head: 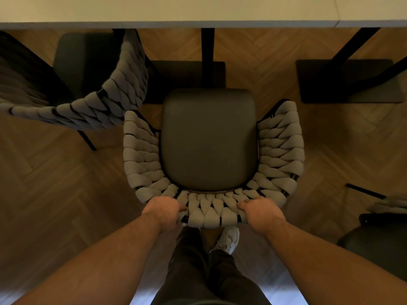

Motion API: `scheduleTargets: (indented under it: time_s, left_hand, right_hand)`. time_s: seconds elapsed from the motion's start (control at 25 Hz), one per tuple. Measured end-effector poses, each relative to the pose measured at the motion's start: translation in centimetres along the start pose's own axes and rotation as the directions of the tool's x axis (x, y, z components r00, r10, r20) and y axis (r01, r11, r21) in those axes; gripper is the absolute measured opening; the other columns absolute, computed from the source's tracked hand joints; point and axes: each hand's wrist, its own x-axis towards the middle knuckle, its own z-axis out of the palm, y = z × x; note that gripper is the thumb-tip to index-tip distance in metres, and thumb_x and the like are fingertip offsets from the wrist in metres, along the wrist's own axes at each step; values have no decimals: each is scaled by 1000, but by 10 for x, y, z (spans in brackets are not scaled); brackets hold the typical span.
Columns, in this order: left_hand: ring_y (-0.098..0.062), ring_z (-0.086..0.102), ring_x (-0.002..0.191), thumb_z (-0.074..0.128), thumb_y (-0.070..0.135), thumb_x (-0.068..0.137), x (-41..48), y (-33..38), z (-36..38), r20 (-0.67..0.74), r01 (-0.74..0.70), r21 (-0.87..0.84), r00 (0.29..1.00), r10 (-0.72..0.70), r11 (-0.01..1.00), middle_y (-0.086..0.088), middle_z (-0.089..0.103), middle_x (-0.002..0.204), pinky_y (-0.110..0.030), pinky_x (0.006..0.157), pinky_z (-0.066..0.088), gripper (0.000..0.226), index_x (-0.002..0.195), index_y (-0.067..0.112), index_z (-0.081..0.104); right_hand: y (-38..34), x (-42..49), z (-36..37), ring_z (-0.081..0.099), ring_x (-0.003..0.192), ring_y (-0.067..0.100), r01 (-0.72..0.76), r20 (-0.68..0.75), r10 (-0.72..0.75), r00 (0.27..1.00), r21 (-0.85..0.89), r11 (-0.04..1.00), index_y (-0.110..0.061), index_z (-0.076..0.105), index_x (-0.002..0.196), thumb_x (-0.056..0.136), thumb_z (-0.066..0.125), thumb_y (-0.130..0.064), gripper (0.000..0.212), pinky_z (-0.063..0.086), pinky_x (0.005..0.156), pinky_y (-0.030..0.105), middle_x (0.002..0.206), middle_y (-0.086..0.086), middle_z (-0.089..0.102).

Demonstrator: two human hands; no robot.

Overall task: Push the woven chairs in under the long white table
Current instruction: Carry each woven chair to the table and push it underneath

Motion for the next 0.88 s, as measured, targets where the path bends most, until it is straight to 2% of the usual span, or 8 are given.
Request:
scheduleTargets:
  time_s: [0.24,0.44,0.64,0.88]
  left_hand:
    - [-22,63,106,57,21,100,14,-51,-35,-84,4,67,996,2,998,4,68,119,-38,82,44,42,136,43,59]
    - [-24,64,108,57,19,100,30,-75,-64,-90,11,108,996,-1,994,2,68,121,-42,90,52,41,136,39,59]
    - [-25,62,116,57,20,101,42,-85,-83,-82,7,102,997,1,995,0,66,130,-46,98,54,48,144,41,54]
    - [-24,61,116,60,29,97,46,-91,-86,-23,-32,37,999,33,999,2,64,131,-44,99,53,56,149,46,49]
  right_hand:
    - [-16,34,-44,57,130,30,-35,4,35,999,15,999,-37,37,159,102,57,-11,65,50,108,50,147,1,59]
    - [-14,59,-76,57,130,29,-63,-14,64,998,26,998,-39,37,159,105,50,-9,63,49,109,48,147,1,60]
    - [-7,73,-96,63,121,28,-64,18,63,998,52,997,-40,42,154,103,52,-12,58,55,101,47,138,0,65]
    - [3,82,-108,56,134,28,25,130,-32,991,48,999,-31,39,160,99,57,-15,65,53,107,46,153,2,54]
